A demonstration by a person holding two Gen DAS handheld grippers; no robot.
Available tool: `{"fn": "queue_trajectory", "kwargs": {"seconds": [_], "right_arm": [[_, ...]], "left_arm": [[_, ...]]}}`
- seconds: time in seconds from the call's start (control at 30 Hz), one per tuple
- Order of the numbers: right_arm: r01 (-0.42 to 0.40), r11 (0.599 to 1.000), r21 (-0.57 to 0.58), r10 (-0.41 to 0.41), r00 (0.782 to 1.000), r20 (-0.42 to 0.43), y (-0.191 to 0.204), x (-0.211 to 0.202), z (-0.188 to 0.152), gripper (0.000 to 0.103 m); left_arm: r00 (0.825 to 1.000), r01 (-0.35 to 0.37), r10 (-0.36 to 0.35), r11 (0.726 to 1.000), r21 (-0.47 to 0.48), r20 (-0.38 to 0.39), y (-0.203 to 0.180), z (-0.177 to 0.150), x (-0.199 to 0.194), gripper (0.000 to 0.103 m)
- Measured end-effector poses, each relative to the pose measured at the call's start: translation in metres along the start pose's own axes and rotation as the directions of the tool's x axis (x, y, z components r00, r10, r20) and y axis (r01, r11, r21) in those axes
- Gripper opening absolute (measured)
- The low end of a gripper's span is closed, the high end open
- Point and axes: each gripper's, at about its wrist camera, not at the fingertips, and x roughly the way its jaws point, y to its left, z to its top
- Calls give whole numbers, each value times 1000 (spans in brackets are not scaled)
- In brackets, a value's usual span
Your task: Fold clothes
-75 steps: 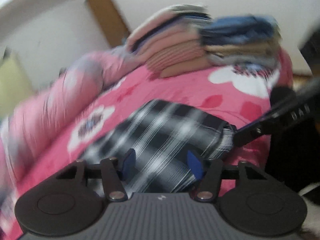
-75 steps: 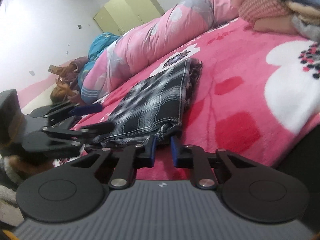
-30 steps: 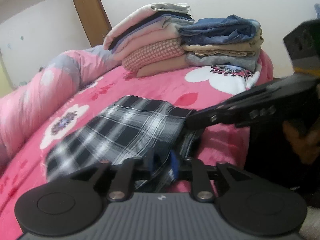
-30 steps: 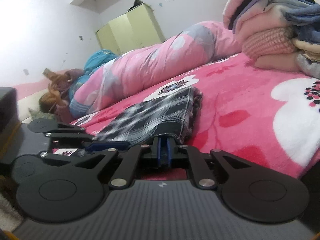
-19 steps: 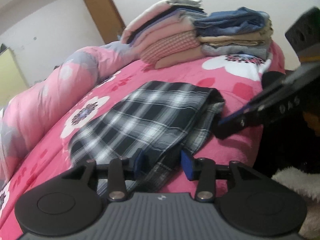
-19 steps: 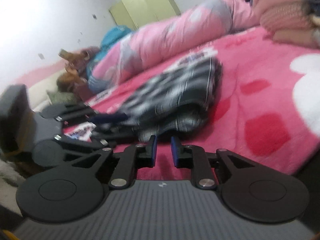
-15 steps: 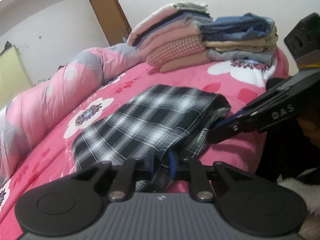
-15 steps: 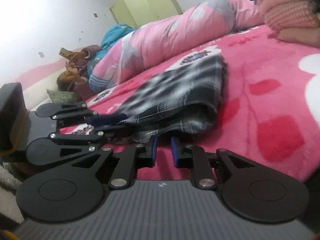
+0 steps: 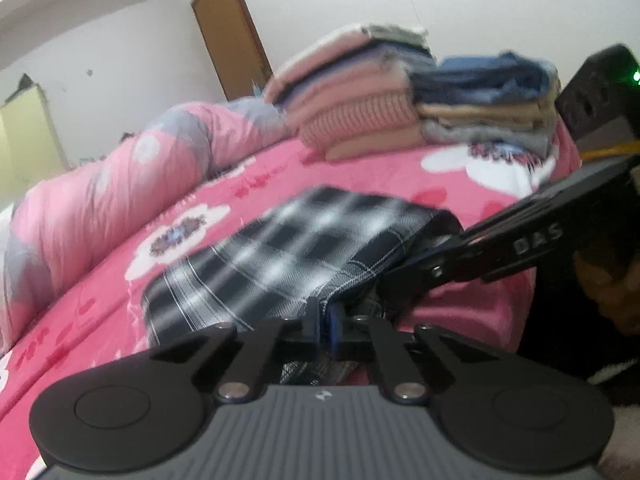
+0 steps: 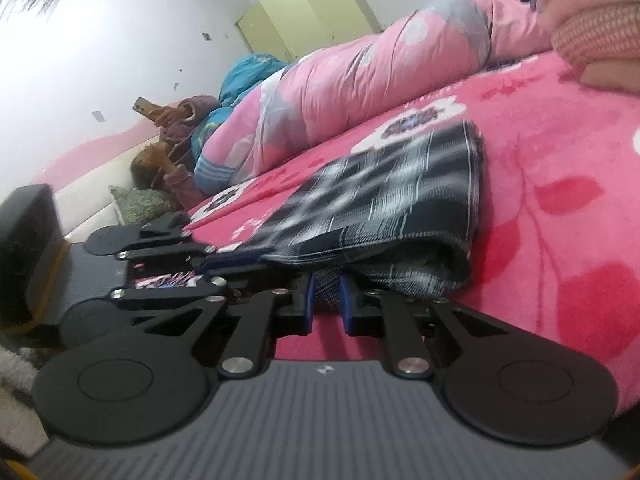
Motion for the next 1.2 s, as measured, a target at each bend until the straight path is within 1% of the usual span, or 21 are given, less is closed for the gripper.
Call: {"fn": "queue_trajectory", "kwargs": {"seconds": [0.1, 0.23, 0.3, 0.33, 0.37, 0.4, 0.5, 0.57, 0.63, 0.67, 0.7, 0.77, 0.9, 1.03, 1.13, 1.2], "right_arm": [[29, 999, -29, -29, 1000, 7, 3, 6, 2, 10], [93, 993, -69, -91, 995, 35, 6, 14, 1, 3], [139, 984, -112, -134, 990, 52, 11, 14, -1, 1], [155, 980, -122, -148, 987, 63, 12, 12, -1, 1], [171, 977, -131, -162, 984, 73, 13, 11, -2, 1], [185, 973, -134, -176, 981, 82, 13, 9, -1, 1], [202, 972, -120, -191, 977, 94, 10, 6, 0, 0], [206, 971, -118, -195, 976, 96, 10, 6, 0, 1], [210, 970, -123, -199, 975, 96, 10, 4, 0, 1], [193, 973, -129, -183, 979, 87, 12, 3, 0, 2], [171, 976, -136, -162, 984, 74, 14, 1, -1, 3], [125, 981, -149, -119, 992, 49, 18, -2, -1, 6], [32, 983, -179, -34, 999, -5, 28, -6, -2, 7], [-15, 979, -202, 5, 999, -48, 40, 10, 1, 7], [-41, 973, -226, 28, 998, -63, 47, 24, 4, 7], [-38, 970, -240, 20, 997, -75, 48, 34, 5, 7]], "left_arm": [[1000, 13, -13, 1000, 3, -3, 1, -1, -2, 4], [999, 25, -24, 1000, 14, -42, -2, -6, 1, 6], [998, 15, -13, 1000, 26, -56, -3, -7, 2, 18], [998, 4, -2, 999, 35, -59, -3, -8, 0, 22], [998, -7, 10, 999, 44, -62, -3, -9, -1, 36], [997, -18, 21, 998, 53, -68, -2, -11, -2, 47], [994, -46, 54, 995, 85, -93, -1, -19, -3, 48], [993, -71, 79, 993, 89, -92, 0, -24, -5, 47], [990, -98, 103, 993, 58, -94, 5, -25, -6, 46], [989, -109, 112, 993, 37, -96, 8, -25, -6, 42], [988, -116, 117, 993, 23, -98, 9, -25, -7, 41], [988, -116, 117, 993, 21, -97, 10, -25, -8, 41], [988, -115, 117, 993, 29, -98, 9, -26, -11, 42], [990, -100, 103, 995, 30, -95, 13, -28, -22, 43], [994, -77, 74, 997, -25, -86, 22, -28, -32, 44], [995, -73, 67, 995, -69, -77, 28, -26, -35, 44]]}}
